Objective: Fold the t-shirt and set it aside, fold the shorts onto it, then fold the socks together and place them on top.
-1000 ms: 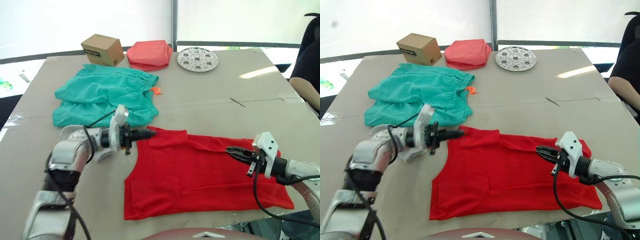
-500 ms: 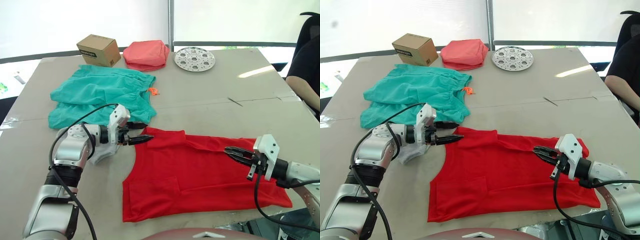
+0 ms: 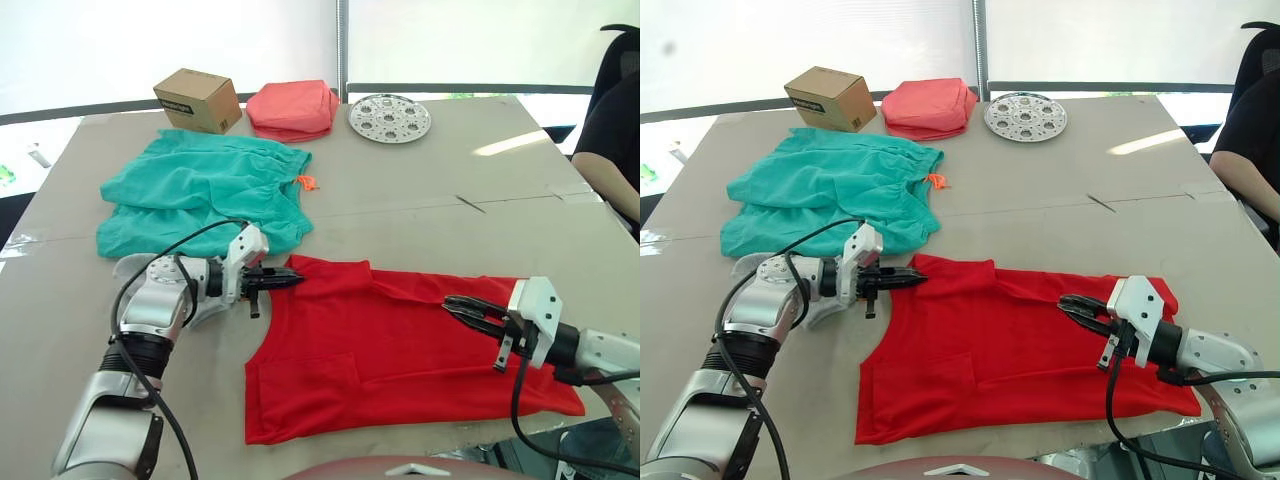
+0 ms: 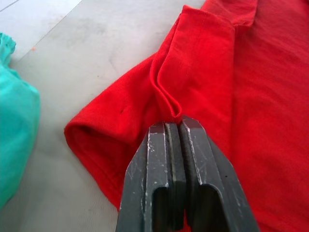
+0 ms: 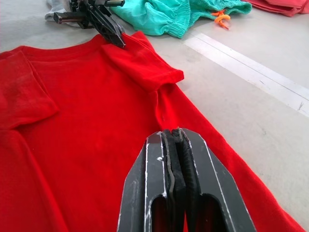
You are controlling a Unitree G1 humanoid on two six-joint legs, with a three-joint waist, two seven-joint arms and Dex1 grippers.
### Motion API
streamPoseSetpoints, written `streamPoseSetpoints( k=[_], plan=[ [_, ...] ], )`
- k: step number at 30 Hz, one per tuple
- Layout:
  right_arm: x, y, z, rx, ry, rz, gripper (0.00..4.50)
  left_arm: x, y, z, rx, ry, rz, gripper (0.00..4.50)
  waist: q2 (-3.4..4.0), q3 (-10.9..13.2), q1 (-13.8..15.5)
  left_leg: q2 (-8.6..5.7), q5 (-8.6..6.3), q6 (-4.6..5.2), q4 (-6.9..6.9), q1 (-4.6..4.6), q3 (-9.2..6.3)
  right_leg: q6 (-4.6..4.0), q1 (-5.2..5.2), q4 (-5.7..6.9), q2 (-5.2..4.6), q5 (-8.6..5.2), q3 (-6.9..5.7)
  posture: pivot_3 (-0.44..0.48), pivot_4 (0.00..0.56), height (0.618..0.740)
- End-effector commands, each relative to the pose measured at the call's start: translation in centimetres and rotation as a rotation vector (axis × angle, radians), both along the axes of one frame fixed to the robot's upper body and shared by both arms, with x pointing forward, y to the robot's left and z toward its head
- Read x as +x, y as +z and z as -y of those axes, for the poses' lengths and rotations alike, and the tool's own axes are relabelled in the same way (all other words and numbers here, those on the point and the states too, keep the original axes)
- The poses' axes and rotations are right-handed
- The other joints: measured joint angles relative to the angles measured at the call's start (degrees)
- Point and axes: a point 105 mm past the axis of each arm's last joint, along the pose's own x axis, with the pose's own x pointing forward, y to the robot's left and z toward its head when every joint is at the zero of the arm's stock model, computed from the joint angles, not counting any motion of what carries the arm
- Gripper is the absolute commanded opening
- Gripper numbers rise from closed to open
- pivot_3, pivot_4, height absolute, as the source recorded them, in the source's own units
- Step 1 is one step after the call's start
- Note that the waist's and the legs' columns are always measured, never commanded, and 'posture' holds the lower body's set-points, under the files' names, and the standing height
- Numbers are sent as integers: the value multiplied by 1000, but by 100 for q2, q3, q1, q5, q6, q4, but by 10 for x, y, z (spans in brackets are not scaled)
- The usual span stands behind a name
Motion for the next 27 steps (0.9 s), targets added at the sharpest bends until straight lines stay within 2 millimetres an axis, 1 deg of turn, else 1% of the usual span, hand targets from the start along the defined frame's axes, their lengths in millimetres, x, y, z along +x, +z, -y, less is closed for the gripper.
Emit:
streamPoseSetpoints(
  k=[1,4,5,8,9,10,12,14,17,19,20,21,22,23,24,25,26,27],
  plan=[
    [-2,7,0,-10,14,47,0,3,19,2,-49,-13,75,69,0,0,-2,0,0,0,0,0,0,0,0,0,0,0,0,0,150,740],
    [-2,5,0,-11,12,43,0,1,23,1,-58,-31,102,69,0,0,-4,0,0,0,0,0,0,-1,0,0,1,0,0,0,150,740],
    [-2,4,1,-12,11,42,0,0,27,2,-77,-41,124,69,0,0,-3,0,0,0,0,0,0,-1,0,0,1,0,0,0,150,740],
    [-1,2,2,-16,9,37,0,-9,49,10,-162,-122,252,69,0,0,-2,1,0,0,0,0,0,-1,0,0,-2,0,0,0,150,740],
    [-1,2,3,-17,9,36,0,-12,52,11,-171,-138,271,69,0,0,4,0,0,0,0,0,0,-1,0,0,-5,0,0,0,150,740],
    [0,1,4,-19,7,35,0,-19,51,13,-162,-176,288,69,1,0,1,1,0,0,0,0,0,-1,0,0,-11,1,0,0,150,740],
    [0,-1,5,-22,2,31,0,-34,45,14,-135,-251,315,69,2,-1,-4,1,0,-1,0,2,0,-3,0,0,-15,1,2,0,150,740],
    [1,-2,7,-24,-3,27,0,-50,30,13,-67,-335,339,69,5,-2,-26,1,0,-1,-1,2,0,-3,0,0,-14,1,2,0,150,740],
    [2,-4,8,-26,-14,23,0,-60,6,5,38,-372,383,69,11,0,-12,7,-1,-1,-4,7,9,-5,-2,-1,-21,1,8,0,150,740],
    [2,-5,9,-27,-23,14,0,-59,-1,-2,77,-349,381,69,7,-1,29,8,-1,-1,-3,4,8,-4,-2,-1,-27,1,1,0,150,740],
    [2,-5,9,-27,-24,9,0,-56,-3,-6,94,-335,384,358,7,-1,51,8,-1,-1,-2,3,7,-3,-2,-1,-29,1,-2,0,150,740],
    [1,-6,10,-27,-26,6,0,-55,-4,-9,100,-326,382,552,8,-1,62,8,-1,-1,-1,2,7,-1,-2,-2,-32,0,-4,0,150,740],
    [2,-6,11,-30,-33,5,0,-53,-3,-12,99,-311,385,758,8,-1,66,8,-1,-1,0,2,7,20,-1,-2,-33,-13,-3,0,150,740],
    [2,-6,11,-32,-38,5,0,-51,-3,-13,97,-300,388,1027,8,-1,72,8,-1,-1,0,2,7,21,-1,-2,-34,-13,-4,0,150,740],
    [3,-7,14,-34,-61,-4,0,-46,5,-14,53,-252,383,1240,8,0,79,8,-1,-1,0,2,7,22,-1,-2,-34,-14,-4,0,150,740],
    [6,-8,18,-28,-93,-24,0,-43,13,-15,-6,-210,339,1721,8,0,86,8,-1,-1,0,1,7,22,-2,-2,-34,-14,-5,0,150,740],
    [8,-9,21,-14,-121,-49,0,-40,22,-14,-72,-164,284,2297,8,-1,88,8,-1,-1,0,0,5,20,-2,-2,-33,-13,-7,0,150,740],
    [11,-9,25,6,-147,-78,0,-38,29,-13,-120,-132,248,2621,8,0,87,8,-1,-1,0,0,5,10,-2,-2,-32,-6,-6,0,150,740]
  ],
)
